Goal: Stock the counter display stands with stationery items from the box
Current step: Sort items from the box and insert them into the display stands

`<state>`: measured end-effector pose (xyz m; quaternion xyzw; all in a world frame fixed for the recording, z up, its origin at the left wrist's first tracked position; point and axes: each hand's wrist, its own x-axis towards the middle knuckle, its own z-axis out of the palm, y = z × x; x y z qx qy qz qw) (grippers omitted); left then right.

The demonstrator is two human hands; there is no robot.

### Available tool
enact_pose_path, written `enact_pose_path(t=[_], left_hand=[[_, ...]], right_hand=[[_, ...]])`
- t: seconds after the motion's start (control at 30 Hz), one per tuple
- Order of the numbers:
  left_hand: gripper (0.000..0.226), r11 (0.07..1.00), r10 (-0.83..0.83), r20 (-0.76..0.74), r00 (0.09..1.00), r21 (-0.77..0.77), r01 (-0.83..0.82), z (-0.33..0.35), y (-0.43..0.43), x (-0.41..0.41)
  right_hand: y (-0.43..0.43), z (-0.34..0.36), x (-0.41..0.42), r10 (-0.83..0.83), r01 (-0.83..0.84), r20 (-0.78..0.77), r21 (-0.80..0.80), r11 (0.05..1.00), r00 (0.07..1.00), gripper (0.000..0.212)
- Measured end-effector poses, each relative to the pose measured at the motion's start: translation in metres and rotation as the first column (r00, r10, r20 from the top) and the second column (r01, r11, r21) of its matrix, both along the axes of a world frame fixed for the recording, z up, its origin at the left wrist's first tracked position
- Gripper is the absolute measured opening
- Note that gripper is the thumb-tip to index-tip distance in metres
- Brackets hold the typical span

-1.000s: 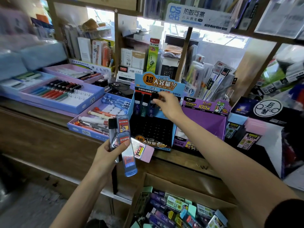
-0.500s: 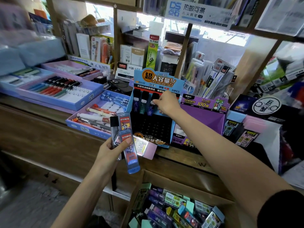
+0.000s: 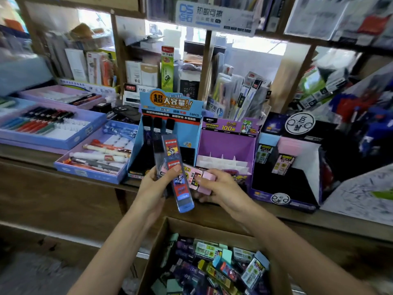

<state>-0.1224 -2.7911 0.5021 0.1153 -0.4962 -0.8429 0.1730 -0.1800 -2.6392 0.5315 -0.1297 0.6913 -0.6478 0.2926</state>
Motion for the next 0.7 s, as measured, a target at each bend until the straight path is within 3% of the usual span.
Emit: enact_pose_path(t=[0.1,0.23,0.33,0.4,0.53,0.7], left_hand=[[0.017,1.0,-0.012,0.007,1.0,0.019,0.012,0.0,0.02,-0.009],[0.014,0.997,0.044,-0.003,0.999,0.06,-0.043,0.001,0.034,-0.015],[0.016,0.993,0.087,-0.021,0.996,0.086,-0.085,0.005,0.042,-0.019],[0.014,0.994,0.09,-0.029,0.996,0.065,-0.088,0.007,0.048,-0.021],[0.016,0.999,0.044,-0.029,0.999,0.008,-0.044,0.012,0.057,-0.024],[0.013,0.999,0.032,-0.027,0.999,0.004,-0.032,0.013,0.062,-0.026]], right_hand=[[0.018,0.002,-0.005,-0.145,0.144,-0.037,-0.027,0.989,0.989,0.016],[0.04,0.002,-0.005,-0.323,0.338,-0.186,0.055,0.94,0.928,0.028],[0.047,-0.005,0.006,-0.208,0.21,-0.026,0.075,0.975,0.978,0.031],[0.045,-0.01,0.011,-0.096,0.099,0.152,-0.014,0.995,0.984,0.038],[0.041,-0.012,0.011,-0.019,0.096,0.301,-0.242,0.966,0.953,0.016],[0.042,-0.012,0.01,-0.204,0.212,0.067,-0.153,0.965,0.977,0.011]])
